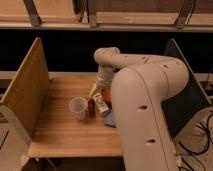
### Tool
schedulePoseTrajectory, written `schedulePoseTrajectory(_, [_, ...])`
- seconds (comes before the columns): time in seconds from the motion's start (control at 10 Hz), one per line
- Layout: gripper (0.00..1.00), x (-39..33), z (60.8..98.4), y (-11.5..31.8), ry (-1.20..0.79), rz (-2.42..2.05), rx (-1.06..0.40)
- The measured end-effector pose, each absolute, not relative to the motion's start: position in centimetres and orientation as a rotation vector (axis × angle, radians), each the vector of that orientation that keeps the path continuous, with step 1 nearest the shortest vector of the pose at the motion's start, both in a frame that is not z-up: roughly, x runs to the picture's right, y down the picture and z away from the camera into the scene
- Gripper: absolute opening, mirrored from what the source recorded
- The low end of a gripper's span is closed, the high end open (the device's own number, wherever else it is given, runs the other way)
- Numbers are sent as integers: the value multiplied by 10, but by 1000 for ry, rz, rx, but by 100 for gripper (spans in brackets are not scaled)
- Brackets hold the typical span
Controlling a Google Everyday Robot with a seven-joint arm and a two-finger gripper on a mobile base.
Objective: Place the bottle in the ceramic bowl
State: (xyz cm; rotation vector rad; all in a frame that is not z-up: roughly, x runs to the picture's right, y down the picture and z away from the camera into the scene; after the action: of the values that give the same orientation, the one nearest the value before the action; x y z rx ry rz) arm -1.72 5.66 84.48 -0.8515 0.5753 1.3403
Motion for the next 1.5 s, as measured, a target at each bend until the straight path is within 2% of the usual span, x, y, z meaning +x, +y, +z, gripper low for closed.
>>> schedulePoseTrajectory(0.7, [80,-30,867,94,648,1330,-973])
schedulePoseTrajectory(1.5, [80,-37,872,104,645,1290,-927])
